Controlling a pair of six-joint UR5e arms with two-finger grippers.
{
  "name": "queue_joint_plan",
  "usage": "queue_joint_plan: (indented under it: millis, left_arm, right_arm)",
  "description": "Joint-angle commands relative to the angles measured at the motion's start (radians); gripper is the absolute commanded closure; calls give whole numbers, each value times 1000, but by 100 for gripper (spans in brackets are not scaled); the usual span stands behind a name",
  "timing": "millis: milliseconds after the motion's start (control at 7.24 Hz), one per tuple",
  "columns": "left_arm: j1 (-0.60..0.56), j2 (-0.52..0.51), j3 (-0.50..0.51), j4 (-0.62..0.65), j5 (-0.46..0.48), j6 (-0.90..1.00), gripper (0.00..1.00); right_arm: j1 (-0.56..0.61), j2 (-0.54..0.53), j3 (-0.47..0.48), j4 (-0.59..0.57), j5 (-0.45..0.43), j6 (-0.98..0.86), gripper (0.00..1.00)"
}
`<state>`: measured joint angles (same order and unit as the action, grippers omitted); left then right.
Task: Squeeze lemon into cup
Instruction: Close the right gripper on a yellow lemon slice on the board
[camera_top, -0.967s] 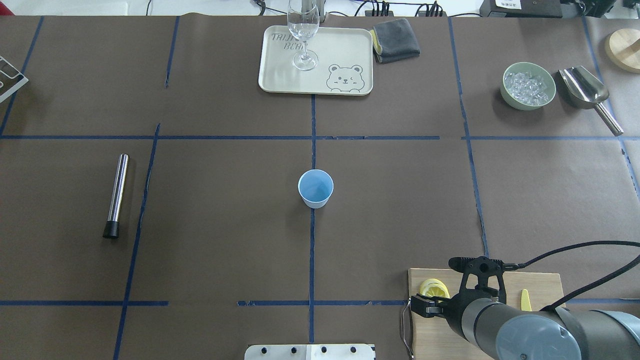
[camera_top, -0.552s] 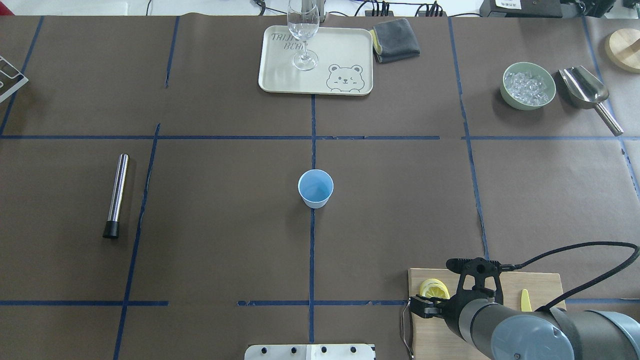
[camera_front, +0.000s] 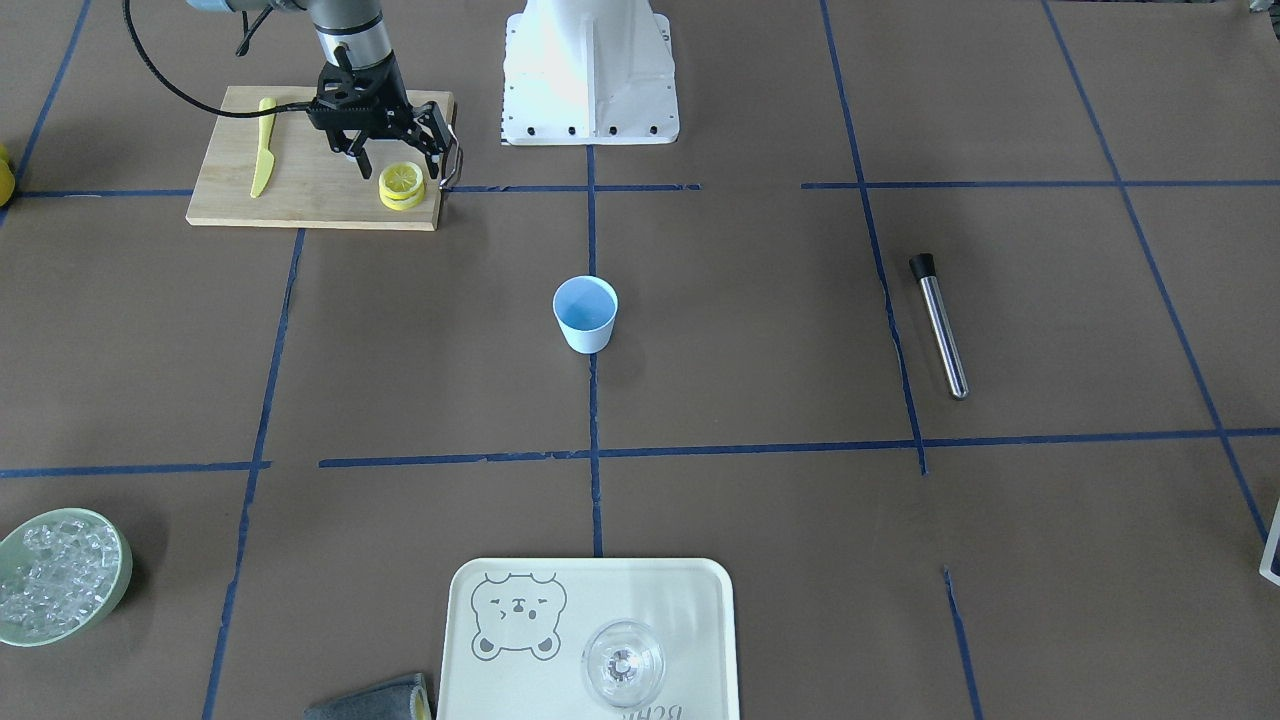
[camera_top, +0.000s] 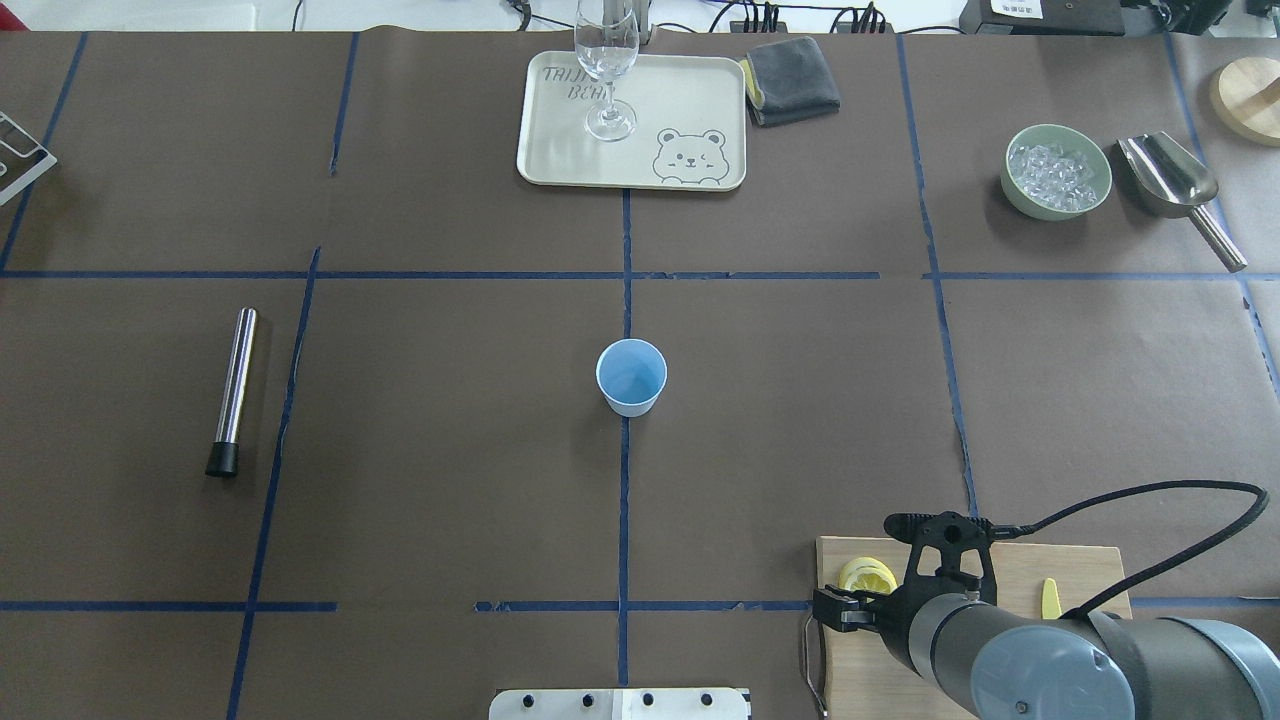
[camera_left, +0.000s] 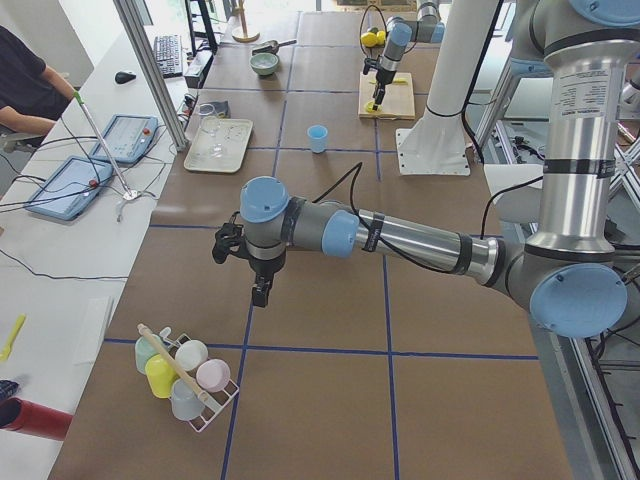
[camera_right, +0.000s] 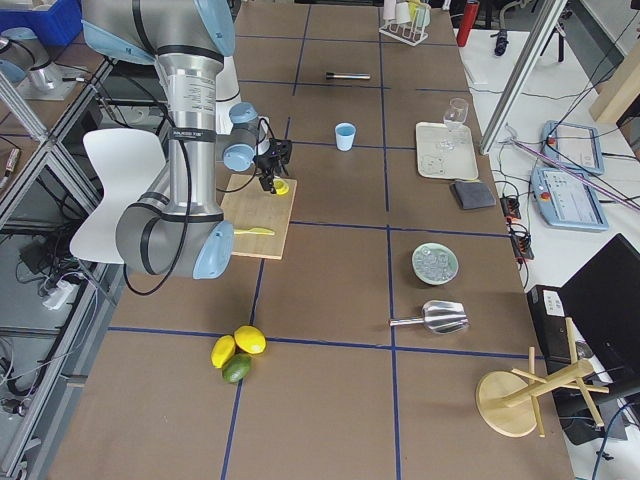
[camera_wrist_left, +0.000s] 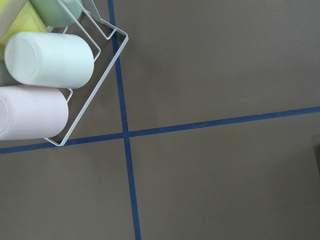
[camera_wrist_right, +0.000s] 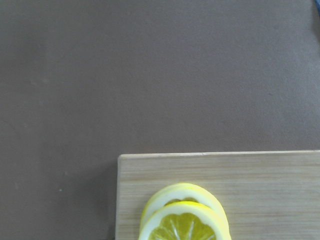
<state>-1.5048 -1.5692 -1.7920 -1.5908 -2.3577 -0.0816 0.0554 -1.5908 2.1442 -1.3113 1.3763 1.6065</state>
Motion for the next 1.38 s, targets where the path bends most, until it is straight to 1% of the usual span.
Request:
queue_joint_plan:
  millis: [0, 138, 690, 829, 967, 1105, 1243]
  left_arm:
    - [0, 0, 0, 0, 0, -1, 0]
    - [0, 0, 0, 0, 0, 0, 0]
    - [0, -2, 3, 0, 0, 2, 0]
    - [0, -2, 5, 0, 0, 2, 0]
    - [0, -3, 5, 0, 0, 3, 0]
    - [0, -3, 5, 0, 0, 2, 0]
    - [0, -3, 5, 0, 0, 3, 0]
  right_arm:
    - [17, 23, -27, -2, 3, -5, 0]
    - [20, 38, -46, -2, 3, -8, 0]
    - [32, 37, -41, -3, 7, -10, 1]
    - [35, 37, -37, -3, 10, -10, 11]
    - [34, 38, -37, -3, 10, -10, 23]
    - [34, 37, -38, -3, 10, -10, 29]
    - [34, 35, -38, -3, 10, -10, 32]
